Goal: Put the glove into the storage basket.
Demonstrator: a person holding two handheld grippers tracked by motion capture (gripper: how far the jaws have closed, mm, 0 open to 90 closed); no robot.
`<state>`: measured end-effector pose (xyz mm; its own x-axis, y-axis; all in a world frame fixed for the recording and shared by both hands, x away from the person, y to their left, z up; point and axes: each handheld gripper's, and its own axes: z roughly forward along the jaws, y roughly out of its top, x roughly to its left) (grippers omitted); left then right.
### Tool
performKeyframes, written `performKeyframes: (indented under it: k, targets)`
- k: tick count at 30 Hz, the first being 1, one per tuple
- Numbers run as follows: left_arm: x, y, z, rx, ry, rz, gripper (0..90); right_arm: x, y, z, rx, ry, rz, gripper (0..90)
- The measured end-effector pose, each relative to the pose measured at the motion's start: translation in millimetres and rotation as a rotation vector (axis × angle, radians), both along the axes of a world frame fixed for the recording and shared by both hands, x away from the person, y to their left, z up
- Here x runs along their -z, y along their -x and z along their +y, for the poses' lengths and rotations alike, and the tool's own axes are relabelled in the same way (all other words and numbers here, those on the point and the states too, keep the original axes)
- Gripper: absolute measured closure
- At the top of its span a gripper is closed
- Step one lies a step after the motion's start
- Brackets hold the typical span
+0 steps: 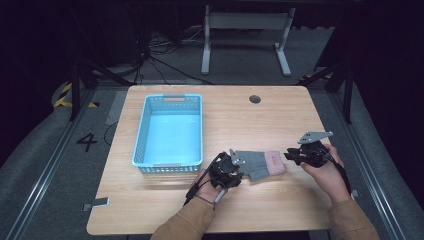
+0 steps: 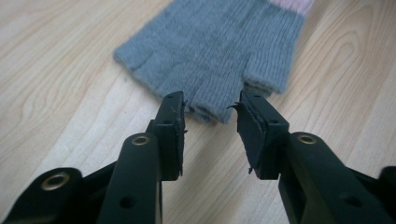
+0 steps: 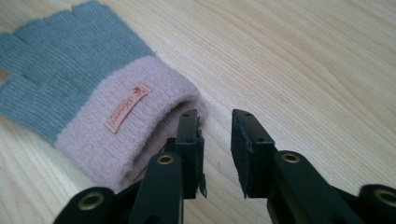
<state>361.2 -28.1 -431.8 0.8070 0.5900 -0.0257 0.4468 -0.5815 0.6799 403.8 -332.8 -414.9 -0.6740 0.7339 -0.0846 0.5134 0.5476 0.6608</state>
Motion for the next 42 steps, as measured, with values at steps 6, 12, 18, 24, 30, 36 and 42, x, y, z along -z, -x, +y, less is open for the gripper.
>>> performKeyframes:
  k: [6, 12, 18, 24, 30, 36, 42]
  targets:
    - [-9.5, 1.4, 1.3, -0.006, 0.051, -0.002, 53.3, -8.1, 5.1, -6.7, 0.046, -0.066, 0.02, 65.6]
    - [-16.3, -1.3, -2.8, -0.016, 0.085, -0.005, 44.0, -16.2, 9.4, -12.4, 0.069, -0.077, 0.008, 60.5]
    - [-19.6, -3.6, -9.4, -0.054, 0.103, -0.028, 34.4, -25.0, 12.6, -19.3, 0.082, -0.084, -0.03, 58.5]
    - [-17.7, -9.5, -16.8, -0.063, 0.107, -0.017, 30.3, -27.3, 13.4, -23.2, 0.088, -0.08, -0.047, 57.7]
    - [-17.1, -13.8, -34.9, -0.065, 0.114, -0.021, 25.8, -28.0, 13.6, -25.3, 0.085, -0.089, -0.049, 57.0]
    - [-9.1, -19.0, -46.9, -0.041, 0.108, -0.008, 20.5, -26.9, 12.6, -25.6, 0.085, -0.089, -0.044, 56.6]
    - [-4.6, -25.8, -54.2, -0.045, 0.107, -0.003, 20.8, -25.8, 12.4, -25.9, 0.084, -0.09, -0.037, 56.1]
